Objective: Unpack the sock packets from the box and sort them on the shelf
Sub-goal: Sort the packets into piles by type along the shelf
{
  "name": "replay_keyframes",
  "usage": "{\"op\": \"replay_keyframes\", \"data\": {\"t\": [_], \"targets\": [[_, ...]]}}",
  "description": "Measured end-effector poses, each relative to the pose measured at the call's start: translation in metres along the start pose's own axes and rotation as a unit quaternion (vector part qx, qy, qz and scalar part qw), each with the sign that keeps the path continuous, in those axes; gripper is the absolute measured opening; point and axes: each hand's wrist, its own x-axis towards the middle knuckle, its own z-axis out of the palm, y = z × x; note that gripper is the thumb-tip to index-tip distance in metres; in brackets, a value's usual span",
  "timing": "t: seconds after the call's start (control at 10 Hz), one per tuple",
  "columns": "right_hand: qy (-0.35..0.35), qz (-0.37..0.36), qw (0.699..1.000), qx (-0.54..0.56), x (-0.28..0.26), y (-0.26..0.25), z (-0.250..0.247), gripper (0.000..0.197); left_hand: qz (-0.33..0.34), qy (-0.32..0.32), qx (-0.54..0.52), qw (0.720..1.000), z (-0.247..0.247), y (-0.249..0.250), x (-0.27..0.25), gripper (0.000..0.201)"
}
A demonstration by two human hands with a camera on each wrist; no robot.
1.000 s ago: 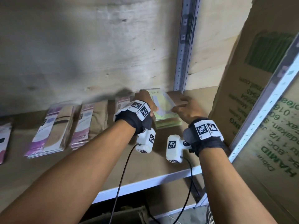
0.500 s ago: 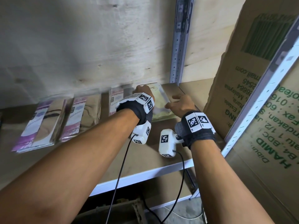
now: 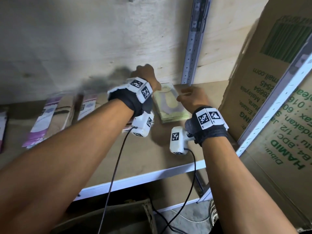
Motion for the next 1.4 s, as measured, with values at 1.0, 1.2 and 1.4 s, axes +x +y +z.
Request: {"op": "replay_keyframes", "data": {"t": [1.0,1.2,1.4], "targets": [[-0.416,-0.103,0.903,-0.005,-0.181,-0.231,0.369,0.008,-0.401,0.058,-0.391,0.826,-0.069,-0.492,-0.186,0.048],[-0.417,-0.033,0.908,0.012,-0.177,-0.235,0.382,0.021,-0.403,-0.011,-0.406,0.820,-0.073,-0.494,-0.186,0.052],[-0.404,-0.080,0.907,0.085,-0.177,-0.236,0.335,0.029,-0.375,-0.009,-0.490,0.787,-0.086,-0.447,-0.193,0.036]]}}
